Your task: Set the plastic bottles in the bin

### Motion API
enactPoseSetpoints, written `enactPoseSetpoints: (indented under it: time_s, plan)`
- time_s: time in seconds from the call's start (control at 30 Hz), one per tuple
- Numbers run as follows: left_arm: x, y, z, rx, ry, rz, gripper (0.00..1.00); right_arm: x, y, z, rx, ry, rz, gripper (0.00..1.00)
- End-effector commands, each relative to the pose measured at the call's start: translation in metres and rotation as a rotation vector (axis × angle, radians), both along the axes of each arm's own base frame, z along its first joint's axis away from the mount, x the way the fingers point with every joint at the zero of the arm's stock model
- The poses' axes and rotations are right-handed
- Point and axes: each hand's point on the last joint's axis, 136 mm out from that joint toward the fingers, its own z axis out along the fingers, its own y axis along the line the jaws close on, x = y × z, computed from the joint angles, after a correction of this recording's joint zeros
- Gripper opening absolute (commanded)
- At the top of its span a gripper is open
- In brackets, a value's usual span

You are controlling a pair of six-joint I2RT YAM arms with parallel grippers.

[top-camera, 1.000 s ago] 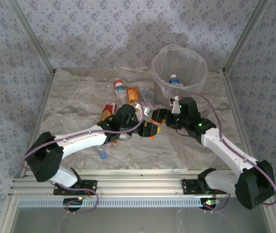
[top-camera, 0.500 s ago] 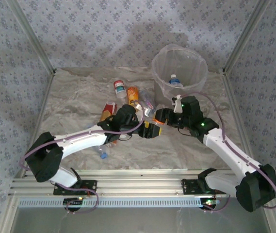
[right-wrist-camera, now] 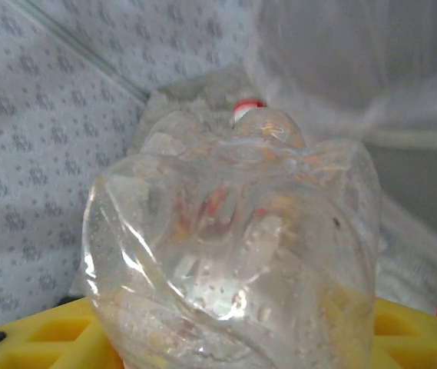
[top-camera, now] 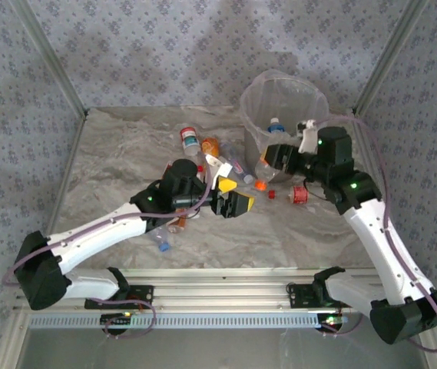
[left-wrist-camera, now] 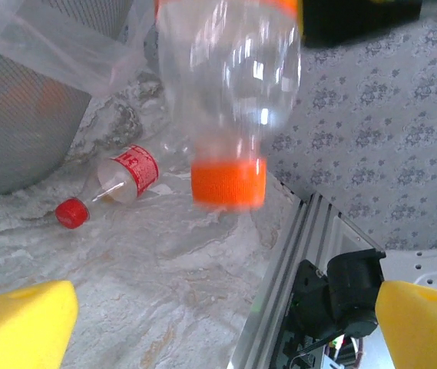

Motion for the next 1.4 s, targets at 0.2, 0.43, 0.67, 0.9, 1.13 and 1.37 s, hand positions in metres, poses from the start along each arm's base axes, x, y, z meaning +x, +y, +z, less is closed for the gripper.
enactPoseSetpoints:
  time_s: [0.2,0.43,0.67,0.9,1.13,1.37]
  plan:
    - [-0.004,0.017,0.009,0.053,-0.064,0.025,1.00,0.051,-0.039,0.066,-0.089,-0.132,-0.156,0.57]
    - [-0.006,0.028,0.011,0.081,-0.085,0.048,1.00,0.106,-0.069,0.072,-0.168,-0.124,-0.295,0.56]
    - [-0.008,0.038,0.009,0.106,-0.102,0.065,1.00,0.141,-0.090,0.044,-0.210,-0.047,-0.375,0.54]
    - [-0.007,0.036,0.005,0.118,-0.096,0.062,1.00,0.165,-0.106,0.015,-0.312,0.000,-0.455,0.54]
    - [-0.005,0.032,0.001,0.126,-0.087,0.055,1.00,0.170,-0.112,-0.023,-0.343,0.062,-0.577,0.52]
    - [-0.005,0.035,-0.007,0.144,-0.070,0.068,1.00,0.172,-0.101,-0.052,-0.356,0.108,-0.597,0.53]
